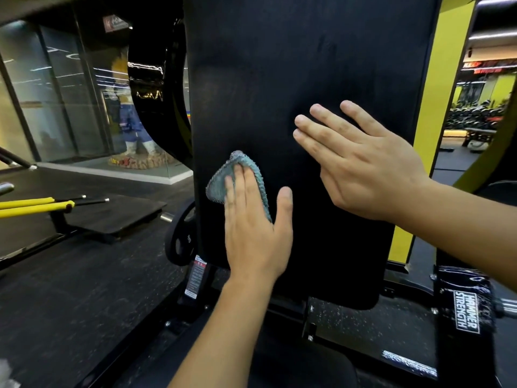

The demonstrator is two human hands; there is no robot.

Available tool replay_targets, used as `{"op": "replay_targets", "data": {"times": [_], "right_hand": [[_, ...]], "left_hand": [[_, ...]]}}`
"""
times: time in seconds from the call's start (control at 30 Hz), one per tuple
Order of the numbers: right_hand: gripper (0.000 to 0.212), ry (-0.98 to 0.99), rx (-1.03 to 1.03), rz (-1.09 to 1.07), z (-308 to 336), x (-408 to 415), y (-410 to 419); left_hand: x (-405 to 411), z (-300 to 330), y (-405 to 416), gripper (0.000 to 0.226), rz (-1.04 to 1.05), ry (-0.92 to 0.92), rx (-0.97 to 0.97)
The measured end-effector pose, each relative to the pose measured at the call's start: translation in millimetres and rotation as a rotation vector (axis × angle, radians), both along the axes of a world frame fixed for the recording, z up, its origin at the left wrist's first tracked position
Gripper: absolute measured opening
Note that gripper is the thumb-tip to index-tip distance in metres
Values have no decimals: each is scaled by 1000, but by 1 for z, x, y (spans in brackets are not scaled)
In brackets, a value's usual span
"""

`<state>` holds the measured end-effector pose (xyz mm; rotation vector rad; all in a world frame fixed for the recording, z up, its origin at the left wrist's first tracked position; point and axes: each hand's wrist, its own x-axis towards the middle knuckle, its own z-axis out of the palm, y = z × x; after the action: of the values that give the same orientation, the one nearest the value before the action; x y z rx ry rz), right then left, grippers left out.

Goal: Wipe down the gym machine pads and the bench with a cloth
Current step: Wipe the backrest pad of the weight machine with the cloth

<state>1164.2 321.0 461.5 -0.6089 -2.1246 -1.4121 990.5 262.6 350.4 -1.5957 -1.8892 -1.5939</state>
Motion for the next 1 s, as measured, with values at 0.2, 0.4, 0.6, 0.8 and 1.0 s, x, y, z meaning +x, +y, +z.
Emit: {"op": "replay_targets", "data": {"times": [0.2,0.4,0.6,0.8,1.0], "right_hand": [[58,8,10,0,-2,1,1],[57,24,22,18,-1,-1,1],[57,26,4,-11,-1,-2,-2],[58,15,10,-29,-2,-2,-1],[58,30,19,-16,-3,-1,1]], "left_hand": [[23,-74,-22,73,-56,214,-93],[-60,-23,17,64,110,174,12],[-83,-28,28,63,89,-99,91],[-3,-83,15,63,33,-156,100],[100,-97,4,58,-136,73,180]]}}
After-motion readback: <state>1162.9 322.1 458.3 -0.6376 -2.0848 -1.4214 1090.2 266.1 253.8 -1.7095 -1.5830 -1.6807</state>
